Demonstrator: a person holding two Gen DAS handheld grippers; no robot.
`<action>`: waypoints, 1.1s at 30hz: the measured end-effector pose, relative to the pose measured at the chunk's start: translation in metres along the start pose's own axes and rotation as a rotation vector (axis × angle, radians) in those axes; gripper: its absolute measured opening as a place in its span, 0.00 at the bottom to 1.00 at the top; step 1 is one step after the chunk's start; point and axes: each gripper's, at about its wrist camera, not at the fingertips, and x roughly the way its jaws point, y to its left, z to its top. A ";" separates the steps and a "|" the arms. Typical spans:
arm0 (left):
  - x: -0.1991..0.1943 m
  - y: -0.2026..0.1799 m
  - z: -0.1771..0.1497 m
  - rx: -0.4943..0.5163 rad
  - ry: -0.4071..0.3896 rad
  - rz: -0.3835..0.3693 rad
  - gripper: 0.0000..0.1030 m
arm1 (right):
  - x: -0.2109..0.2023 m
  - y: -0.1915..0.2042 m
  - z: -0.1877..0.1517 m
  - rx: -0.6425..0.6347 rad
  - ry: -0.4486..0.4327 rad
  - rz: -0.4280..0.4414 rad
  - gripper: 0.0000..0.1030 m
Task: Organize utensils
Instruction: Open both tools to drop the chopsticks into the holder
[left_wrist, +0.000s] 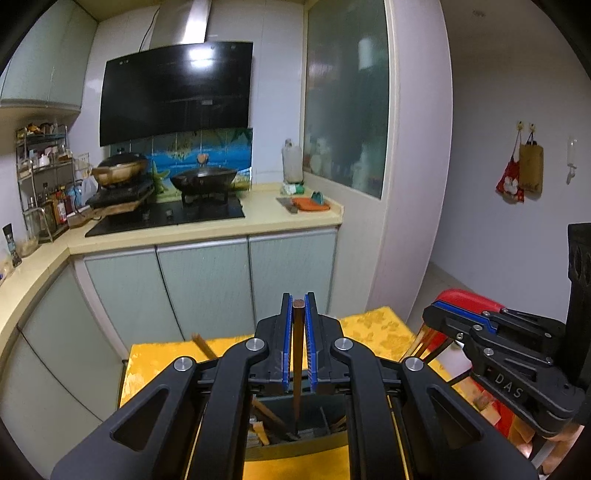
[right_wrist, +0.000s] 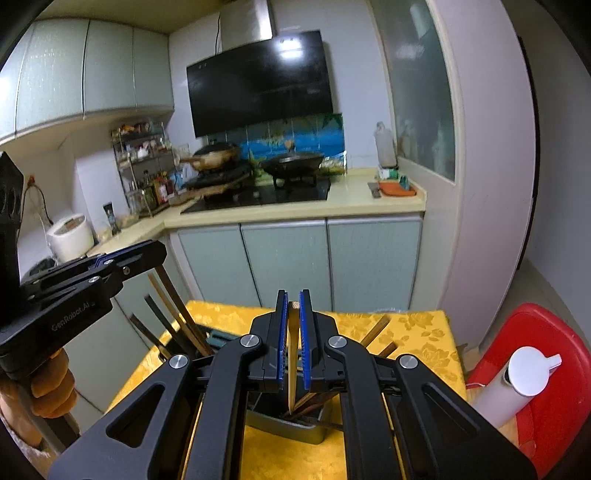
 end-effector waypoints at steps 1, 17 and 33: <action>0.003 0.001 -0.003 -0.004 0.009 0.002 0.06 | 0.004 0.001 -0.002 -0.002 0.011 -0.001 0.07; 0.016 0.011 -0.031 -0.023 0.071 0.004 0.59 | 0.034 0.004 -0.020 0.015 0.104 -0.010 0.30; -0.034 0.011 -0.041 0.032 -0.018 0.116 0.89 | -0.011 -0.007 -0.025 0.043 0.014 -0.074 0.65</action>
